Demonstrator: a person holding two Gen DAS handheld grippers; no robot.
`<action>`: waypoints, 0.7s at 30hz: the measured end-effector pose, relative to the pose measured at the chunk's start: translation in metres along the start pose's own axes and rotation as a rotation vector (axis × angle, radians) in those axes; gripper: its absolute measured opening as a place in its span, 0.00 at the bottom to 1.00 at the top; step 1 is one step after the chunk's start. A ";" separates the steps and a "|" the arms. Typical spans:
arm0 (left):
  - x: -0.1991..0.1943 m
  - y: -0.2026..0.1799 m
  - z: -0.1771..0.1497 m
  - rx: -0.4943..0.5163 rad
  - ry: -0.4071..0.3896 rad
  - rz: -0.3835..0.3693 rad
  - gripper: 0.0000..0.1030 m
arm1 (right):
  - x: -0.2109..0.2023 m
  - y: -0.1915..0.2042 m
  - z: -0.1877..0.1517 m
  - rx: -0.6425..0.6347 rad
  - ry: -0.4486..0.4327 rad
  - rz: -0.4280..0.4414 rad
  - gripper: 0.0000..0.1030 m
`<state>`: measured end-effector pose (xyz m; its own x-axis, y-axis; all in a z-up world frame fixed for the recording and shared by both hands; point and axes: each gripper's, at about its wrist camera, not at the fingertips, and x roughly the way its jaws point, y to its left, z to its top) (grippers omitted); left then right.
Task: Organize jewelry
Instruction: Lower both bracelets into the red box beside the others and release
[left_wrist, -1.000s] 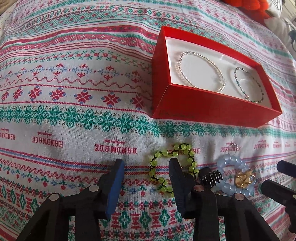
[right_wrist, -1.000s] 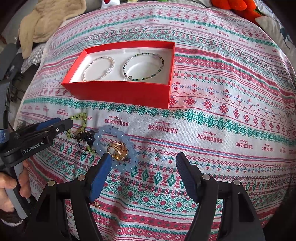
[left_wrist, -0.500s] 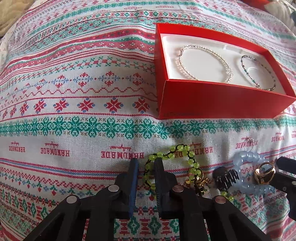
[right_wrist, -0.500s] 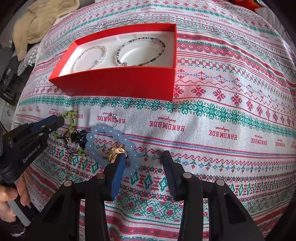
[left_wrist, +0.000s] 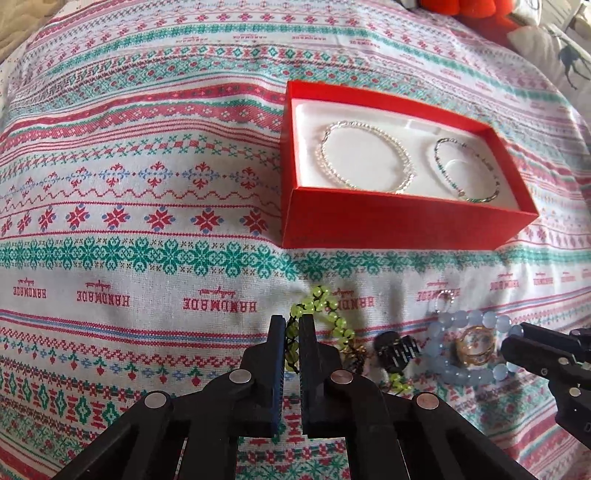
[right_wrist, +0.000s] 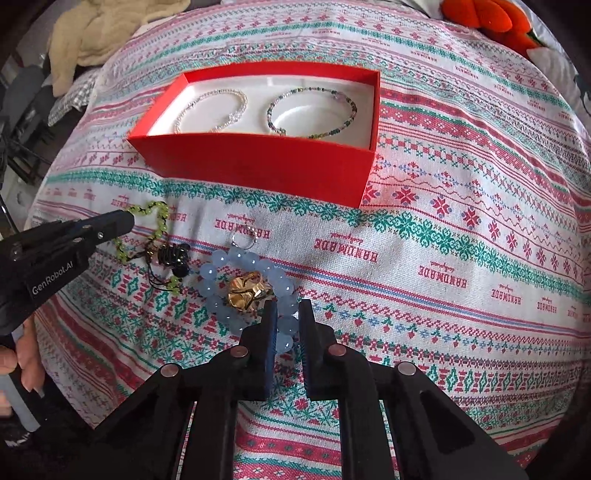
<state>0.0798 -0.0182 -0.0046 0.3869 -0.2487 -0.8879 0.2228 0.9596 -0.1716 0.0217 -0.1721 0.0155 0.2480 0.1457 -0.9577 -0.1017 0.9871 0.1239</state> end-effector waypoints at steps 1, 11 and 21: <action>-0.007 0.002 -0.001 -0.002 -0.012 -0.010 0.01 | -0.007 0.000 0.000 0.003 -0.017 0.010 0.12; -0.051 -0.004 0.010 -0.008 -0.108 -0.078 0.01 | -0.053 0.009 0.012 0.006 -0.136 0.099 0.12; -0.074 -0.009 0.027 -0.017 -0.158 -0.114 0.01 | -0.083 0.000 0.030 0.058 -0.230 0.139 0.12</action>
<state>0.0734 -0.0120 0.0741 0.4963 -0.3724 -0.7842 0.2586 0.9257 -0.2760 0.0298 -0.1824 0.1022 0.4484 0.2844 -0.8474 -0.0958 0.9579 0.2707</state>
